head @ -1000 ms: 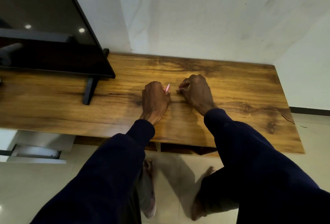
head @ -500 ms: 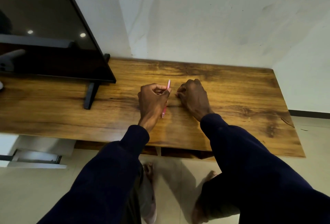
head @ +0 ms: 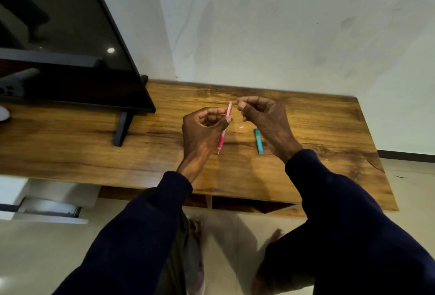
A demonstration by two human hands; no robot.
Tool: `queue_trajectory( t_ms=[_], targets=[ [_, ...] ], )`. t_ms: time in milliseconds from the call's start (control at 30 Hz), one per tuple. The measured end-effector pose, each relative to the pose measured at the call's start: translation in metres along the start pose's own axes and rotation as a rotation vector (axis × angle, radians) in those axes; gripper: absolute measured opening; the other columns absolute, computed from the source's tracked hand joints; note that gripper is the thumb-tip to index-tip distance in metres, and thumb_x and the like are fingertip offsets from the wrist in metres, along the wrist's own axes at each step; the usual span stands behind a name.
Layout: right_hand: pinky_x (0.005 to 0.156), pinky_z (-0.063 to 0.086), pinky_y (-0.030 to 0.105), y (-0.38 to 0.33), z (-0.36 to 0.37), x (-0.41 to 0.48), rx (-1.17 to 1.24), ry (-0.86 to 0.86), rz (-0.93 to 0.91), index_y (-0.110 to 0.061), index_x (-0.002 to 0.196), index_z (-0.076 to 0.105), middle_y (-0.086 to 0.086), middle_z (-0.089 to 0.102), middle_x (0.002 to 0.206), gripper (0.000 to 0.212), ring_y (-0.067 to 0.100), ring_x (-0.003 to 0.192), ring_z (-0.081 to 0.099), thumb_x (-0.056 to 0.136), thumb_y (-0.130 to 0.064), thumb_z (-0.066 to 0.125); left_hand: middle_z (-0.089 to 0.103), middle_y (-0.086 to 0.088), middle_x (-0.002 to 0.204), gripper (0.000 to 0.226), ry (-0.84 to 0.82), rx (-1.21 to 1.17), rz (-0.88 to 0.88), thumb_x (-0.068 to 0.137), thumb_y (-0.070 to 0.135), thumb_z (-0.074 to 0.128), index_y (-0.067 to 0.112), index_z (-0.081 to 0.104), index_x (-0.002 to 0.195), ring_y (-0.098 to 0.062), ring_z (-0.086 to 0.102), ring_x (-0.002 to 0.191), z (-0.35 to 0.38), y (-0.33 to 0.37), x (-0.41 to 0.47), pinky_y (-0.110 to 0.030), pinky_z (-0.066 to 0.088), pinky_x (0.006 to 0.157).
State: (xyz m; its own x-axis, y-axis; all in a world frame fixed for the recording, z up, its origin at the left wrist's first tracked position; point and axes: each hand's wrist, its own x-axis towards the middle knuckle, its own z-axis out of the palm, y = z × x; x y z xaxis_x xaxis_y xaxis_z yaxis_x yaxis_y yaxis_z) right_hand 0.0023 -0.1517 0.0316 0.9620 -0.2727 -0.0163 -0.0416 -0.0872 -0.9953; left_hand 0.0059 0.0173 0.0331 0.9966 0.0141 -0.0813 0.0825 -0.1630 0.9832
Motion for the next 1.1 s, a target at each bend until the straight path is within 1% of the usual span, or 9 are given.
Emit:
queue_trajectory(
  t_ms=[133, 233, 300, 367, 500, 633, 767, 900, 1100],
  targets=[
    [0.073, 0.059, 0.025, -0.03, -0.006, -0.002, 0.136, -0.065, -0.062, -0.005, 0.106, 0.079, 0.014, 0.08, 0.098, 0.016, 0.018, 0.076, 0.071, 0.093, -0.011, 0.076, 0.081, 0.001, 0.092, 0.025, -0.04, -0.056, 0.048, 0.082, 0.012, 0.085, 0.019, 0.078, 0.105, -0.014, 0.08, 0.082, -0.005, 0.018, -0.007, -0.029, 0.065, 0.073],
    [0.075, 0.062, 0.03, -0.046, -0.009, -0.004, 0.16, -0.079, -0.104, 0.002, 0.107, 0.078, 0.017, 0.08, 0.097, 0.019, 0.026, 0.08, 0.076, 0.091, -0.008, 0.077, 0.081, 0.001, 0.092, 0.027, -0.05, -0.086, 0.076, 0.086, 0.01, 0.081, 0.011, 0.077, 0.113, -0.014, 0.08, 0.078, -0.008, 0.03, -0.012, -0.025, 0.065, 0.069],
    [0.074, 0.062, 0.029, -0.053, -0.011, -0.006, 0.15, -0.083, -0.115, 0.003, 0.107, 0.077, 0.016, 0.081, 0.096, 0.019, 0.026, 0.079, 0.076, 0.09, -0.007, 0.077, 0.08, -0.001, 0.093, 0.028, -0.05, -0.073, 0.09, 0.089, 0.01, 0.078, 0.007, 0.076, 0.116, -0.013, 0.08, 0.078, -0.009, 0.035, -0.014, -0.024, 0.064, 0.069],
    [0.073, 0.062, 0.028, -0.058, -0.01, -0.008, 0.125, -0.095, -0.125, 0.001, 0.105, 0.078, 0.015, 0.081, 0.096, 0.017, 0.024, 0.08, 0.076, 0.09, -0.007, 0.077, 0.08, -0.001, 0.093, 0.028, -0.053, -0.057, 0.103, 0.09, 0.01, 0.077, 0.007, 0.075, 0.118, -0.012, 0.079, 0.079, -0.01, 0.039, -0.015, -0.023, 0.064, 0.07],
    [0.071, 0.061, 0.026, -0.067, -0.009, -0.012, 0.114, -0.104, -0.142, -0.007, 0.099, 0.08, 0.01, 0.081, 0.094, 0.01, 0.024, 0.082, 0.074, 0.09, -0.008, 0.076, 0.077, 0.008, 0.087, 0.027, -0.064, -0.046, 0.135, 0.091, 0.009, 0.076, 0.006, 0.075, 0.118, -0.002, 0.076, 0.074, -0.012, 0.044, -0.018, -0.015, 0.059, 0.066],
    [0.072, 0.062, 0.028, -0.071, -0.01, -0.013, 0.095, -0.116, -0.145, -0.004, 0.103, 0.079, 0.012, 0.081, 0.096, 0.013, 0.027, 0.083, 0.074, 0.091, -0.009, 0.075, 0.076, 0.01, 0.085, 0.027, -0.068, -0.05, 0.165, 0.092, 0.008, 0.075, 0.007, 0.075, 0.119, -0.004, 0.076, 0.076, -0.013, 0.046, -0.022, -0.017, 0.061, 0.069],
    [0.074, 0.062, 0.028, -0.072, -0.01, -0.016, 0.065, -0.132, -0.144, 0.001, 0.106, 0.077, 0.016, 0.079, 0.096, 0.016, 0.025, 0.084, 0.075, 0.092, -0.007, 0.074, 0.076, 0.012, 0.086, 0.027, -0.081, -0.069, 0.18, 0.091, 0.008, 0.075, 0.019, 0.073, 0.115, -0.011, 0.078, 0.08, -0.013, 0.049, -0.024, -0.023, 0.064, 0.072],
    [0.076, 0.062, 0.03, -0.073, -0.012, -0.018, 0.055, -0.129, -0.137, 0.002, 0.105, 0.077, 0.018, 0.079, 0.095, 0.016, 0.025, 0.083, 0.076, 0.092, -0.006, 0.073, 0.077, 0.006, 0.088, 0.026, -0.079, -0.091, 0.174, 0.092, 0.006, 0.074, 0.009, 0.074, 0.117, -0.019, 0.079, 0.083, -0.013, 0.048, -0.025, -0.024, 0.064, 0.073],
    [0.077, 0.063, 0.03, -0.077, -0.013, -0.02, 0.022, -0.138, -0.153, 0.006, 0.105, 0.076, 0.022, 0.078, 0.096, 0.017, 0.029, 0.084, 0.076, 0.092, -0.005, 0.072, 0.077, 0.005, 0.089, 0.026, -0.085, -0.091, 0.165, 0.092, 0.007, 0.074, 0.007, 0.074, 0.118, -0.008, 0.077, 0.077, -0.013, 0.048, -0.026, -0.021, 0.062, 0.071]
  ],
)
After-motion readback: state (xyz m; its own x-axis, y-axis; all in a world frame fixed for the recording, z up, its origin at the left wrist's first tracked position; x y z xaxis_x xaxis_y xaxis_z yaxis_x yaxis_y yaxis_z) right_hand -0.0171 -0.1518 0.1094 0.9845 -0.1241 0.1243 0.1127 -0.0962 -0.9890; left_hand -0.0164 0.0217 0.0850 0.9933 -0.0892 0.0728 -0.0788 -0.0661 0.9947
